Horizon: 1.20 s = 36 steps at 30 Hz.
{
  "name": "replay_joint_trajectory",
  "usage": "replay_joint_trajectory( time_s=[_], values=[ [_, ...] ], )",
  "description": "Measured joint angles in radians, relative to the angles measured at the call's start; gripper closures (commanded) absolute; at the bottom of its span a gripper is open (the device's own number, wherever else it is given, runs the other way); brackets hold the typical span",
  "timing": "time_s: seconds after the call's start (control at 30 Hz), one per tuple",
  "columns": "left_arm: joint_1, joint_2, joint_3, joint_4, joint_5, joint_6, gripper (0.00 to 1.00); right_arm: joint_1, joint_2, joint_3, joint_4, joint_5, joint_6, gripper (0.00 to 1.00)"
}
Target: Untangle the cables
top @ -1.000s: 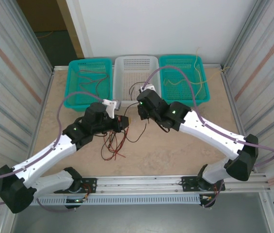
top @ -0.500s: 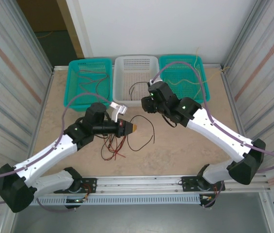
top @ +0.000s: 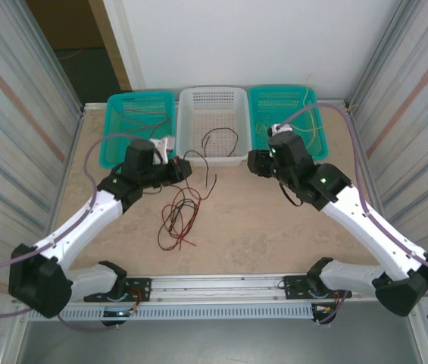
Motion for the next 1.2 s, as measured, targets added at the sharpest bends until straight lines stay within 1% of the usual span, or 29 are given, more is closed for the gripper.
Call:
replay_joint_trajectory(
  time_s=[0.07, 0.1, 0.27, 0.33, 0.37, 0.5, 0.57, 0.63, 0.77, 0.87, 0.97, 1.07, 1.1, 1.17, 1.2],
  values=[
    [0.005, 0.080, 0.133, -0.008, -0.034, 0.008, 1.00, 0.000, -0.028, -0.021, -0.011, 0.000, 0.014, 0.47],
    [0.009, 0.115, 0.190, -0.012, -0.048, 0.011, 0.98, 0.000, -0.039, -0.032, -0.016, 0.000, 0.021, 0.47],
    [0.044, 0.344, 0.520, -0.035, -0.120, 0.006, 0.54, 0.000, -0.067, -0.071, -0.054, 0.000, 0.042, 0.46],
    [0.055, 0.448, 0.651, -0.058, -0.132, -0.003, 0.41, 0.000, -0.074, -0.072, -0.065, 0.000, 0.047, 0.46],
    [0.060, 0.500, 0.715, -0.074, -0.136, -0.006, 0.38, 0.000, -0.079, -0.072, -0.070, 0.000, 0.048, 0.46],
    [0.072, 0.687, 0.915, -0.150, -0.149, -0.009, 0.33, 0.000, -0.090, -0.072, -0.082, 0.000, 0.048, 0.46],
    [0.074, 0.737, 0.949, -0.184, -0.153, -0.011, 0.29, 0.000, -0.089, -0.072, -0.085, 0.000, 0.048, 0.46],
    [0.076, 0.750, 0.938, -0.220, -0.161, -0.015, 0.24, 0.000, -0.089, -0.072, -0.088, 0.000, 0.048, 0.46],
    [0.079, 0.678, 0.813, -0.219, -0.184, -0.006, 0.23, 0.000, -0.082, -0.074, -0.080, -0.015, 0.050, 0.46],
    [0.079, 0.560, 0.690, -0.223, -0.217, 0.023, 0.24, 0.002, -0.055, -0.090, -0.055, -0.055, 0.066, 0.47],
    [0.079, 0.392, 0.557, -0.211, -0.257, 0.053, 0.27, 0.029, -0.001, -0.113, -0.027, -0.079, 0.090, 0.47],
    [0.081, 0.178, 0.399, -0.196, -0.297, 0.079, 0.39, 0.092, 0.062, -0.135, 0.010, -0.094, 0.113, 0.47],
    [0.084, 0.111, 0.352, -0.189, -0.306, 0.086, 0.46, 0.117, 0.090, -0.137, 0.021, -0.099, 0.123, 0.48],
    [0.090, -0.011, 0.264, -0.193, -0.322, 0.098, 0.56, 0.164, 0.151, -0.137, 0.053, -0.108, 0.136, 0.48],
    [0.094, -0.073, 0.218, -0.200, -0.330, 0.107, 0.64, 0.190, 0.190, -0.137, 0.069, -0.111, 0.146, 0.49]
  ],
)
